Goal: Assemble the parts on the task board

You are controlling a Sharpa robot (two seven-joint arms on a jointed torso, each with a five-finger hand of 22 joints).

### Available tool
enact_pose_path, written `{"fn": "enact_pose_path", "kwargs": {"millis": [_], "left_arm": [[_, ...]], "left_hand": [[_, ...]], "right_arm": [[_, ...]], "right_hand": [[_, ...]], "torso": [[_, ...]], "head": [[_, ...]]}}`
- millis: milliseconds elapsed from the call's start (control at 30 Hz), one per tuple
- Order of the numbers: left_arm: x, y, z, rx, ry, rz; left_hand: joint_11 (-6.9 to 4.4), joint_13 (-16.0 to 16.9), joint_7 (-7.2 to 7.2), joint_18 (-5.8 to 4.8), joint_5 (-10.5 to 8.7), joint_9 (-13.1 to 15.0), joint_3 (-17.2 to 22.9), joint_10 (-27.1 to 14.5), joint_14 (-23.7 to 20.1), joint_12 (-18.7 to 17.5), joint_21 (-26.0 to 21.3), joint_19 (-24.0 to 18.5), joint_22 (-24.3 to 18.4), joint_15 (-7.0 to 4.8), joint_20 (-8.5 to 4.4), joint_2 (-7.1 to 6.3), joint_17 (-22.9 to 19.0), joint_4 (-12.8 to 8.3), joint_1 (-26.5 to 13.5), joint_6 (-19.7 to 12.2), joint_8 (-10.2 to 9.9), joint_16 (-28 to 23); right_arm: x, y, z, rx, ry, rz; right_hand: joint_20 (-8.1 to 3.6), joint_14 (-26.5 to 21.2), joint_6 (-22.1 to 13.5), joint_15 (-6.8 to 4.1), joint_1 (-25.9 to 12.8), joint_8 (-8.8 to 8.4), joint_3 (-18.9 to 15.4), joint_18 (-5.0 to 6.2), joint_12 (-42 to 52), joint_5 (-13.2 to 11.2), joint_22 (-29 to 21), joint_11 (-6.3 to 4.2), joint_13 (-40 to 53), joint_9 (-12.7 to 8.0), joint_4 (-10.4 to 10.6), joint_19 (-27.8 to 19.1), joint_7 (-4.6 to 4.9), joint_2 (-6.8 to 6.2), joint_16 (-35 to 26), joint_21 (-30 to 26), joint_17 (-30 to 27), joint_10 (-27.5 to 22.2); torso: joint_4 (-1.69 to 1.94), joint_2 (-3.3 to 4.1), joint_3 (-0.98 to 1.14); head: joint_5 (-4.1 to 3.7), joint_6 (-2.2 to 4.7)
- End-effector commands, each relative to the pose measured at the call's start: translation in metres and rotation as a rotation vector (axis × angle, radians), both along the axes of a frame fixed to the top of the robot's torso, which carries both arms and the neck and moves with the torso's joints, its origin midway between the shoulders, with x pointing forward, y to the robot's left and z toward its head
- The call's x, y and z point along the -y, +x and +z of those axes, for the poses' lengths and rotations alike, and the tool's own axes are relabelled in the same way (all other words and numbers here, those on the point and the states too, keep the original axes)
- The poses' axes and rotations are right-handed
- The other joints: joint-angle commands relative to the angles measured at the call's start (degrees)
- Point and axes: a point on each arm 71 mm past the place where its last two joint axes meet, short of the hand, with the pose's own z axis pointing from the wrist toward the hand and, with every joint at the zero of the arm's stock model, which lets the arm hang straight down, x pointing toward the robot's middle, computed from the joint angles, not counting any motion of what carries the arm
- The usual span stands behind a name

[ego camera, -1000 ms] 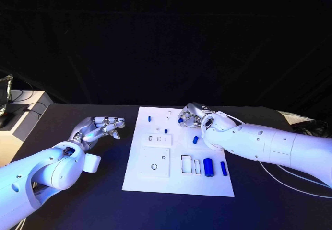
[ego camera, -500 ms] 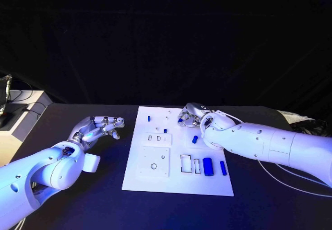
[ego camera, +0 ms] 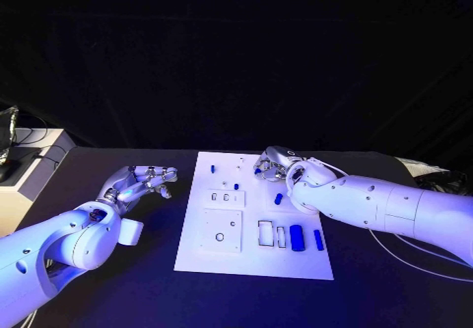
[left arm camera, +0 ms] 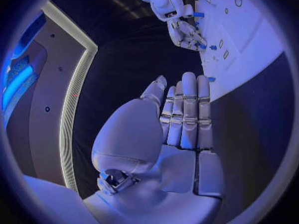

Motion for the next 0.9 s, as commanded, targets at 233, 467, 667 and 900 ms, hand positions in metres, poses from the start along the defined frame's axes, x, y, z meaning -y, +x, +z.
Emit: {"fn": "enact_pose_path", "kwargs": {"millis": [233, 467, 667, 900], "left_arm": [[0.002, 0.000, 0.000, 0.002, -0.010, -0.016], [0.003, 0.000, 0.000, 0.002, -0.011, -0.018], [0.004, 0.000, 0.000, 0.003, -0.012, -0.020], [0.006, 0.000, 0.000, 0.003, -0.014, -0.023]], "left_hand": [[0.14, 0.08, -0.04, 0.89, 0.02, -0.02, 0.56, -0.39, -0.40, 0.12, 0.35, -0.45, -0.11, 0.00, -0.15, -0.13, -0.12, -0.01, -0.04, -0.26, -0.18, 0.01], [0.14, 0.08, -0.04, 0.89, 0.02, -0.02, 0.56, -0.39, -0.40, 0.12, 0.35, -0.45, -0.11, 0.00, -0.15, -0.13, -0.12, -0.01, -0.04, -0.26, -0.18, 0.01], [0.14, 0.08, -0.04, 0.89, 0.02, -0.02, 0.56, -0.39, -0.40, 0.12, 0.35, -0.45, -0.11, 0.00, -0.15, -0.13, -0.12, -0.01, -0.04, -0.26, -0.18, 0.01], [0.14, 0.08, -0.04, 0.89, 0.02, -0.02, 0.56, -0.39, -0.40, 0.12, 0.35, -0.45, -0.11, 0.00, -0.15, -0.13, -0.12, -0.01, -0.04, -0.26, -0.18, 0.01]], "right_arm": [[-0.007, -0.003, 0.010, 0.102, 0.025, 0.043], [-0.013, 0.001, 0.018, 0.148, 0.022, 0.055], [-0.022, 0.006, 0.021, 0.177, 0.015, 0.064], [-0.030, 0.014, 0.021, 0.198, 0.005, 0.062]], "right_hand": [[-0.76, 0.17, 1.26, -0.34, 0.07, 0.34, -0.07, -1.23, -0.33, -2.42, 7.98, -0.20, 0.31, 0.07, -0.53, 3.61, 0.16, 1.01, 0.33, 0.89, 0.52, 0.84], [-0.83, 0.21, 1.32, -0.38, 0.15, 0.22, -0.31, -1.31, -0.83, -2.51, 8.03, -0.24, 0.24, -0.01, -0.93, 3.60, 0.17, 0.95, 0.34, 1.17, 0.79, 0.92], [-0.81, 0.21, 1.10, -0.34, 0.12, 0.20, -0.37, -1.32, -1.24, -2.48, 8.04, -0.17, 0.03, -0.05, -1.04, 3.58, 0.27, 0.81, 0.32, 1.21, 0.88, 0.67], [-0.78, 0.23, 0.99, -0.31, 0.15, 0.21, -0.34, -1.31, -1.36, -1.69, 8.04, -0.14, 0.07, -0.06, -1.19, 3.56, 0.33, 0.70, 0.32, 1.28, 1.02, 0.71]], "torso": [[0.09, -0.04, -0.08], [0.07, -0.01, -0.11], [0.14, 0.03, -0.12], [0.16, 0.12, -0.17]], "head": [[0.02, 0.30], [0.11, 0.55], [0.19, 0.89], [0.20, 1.09]]}}
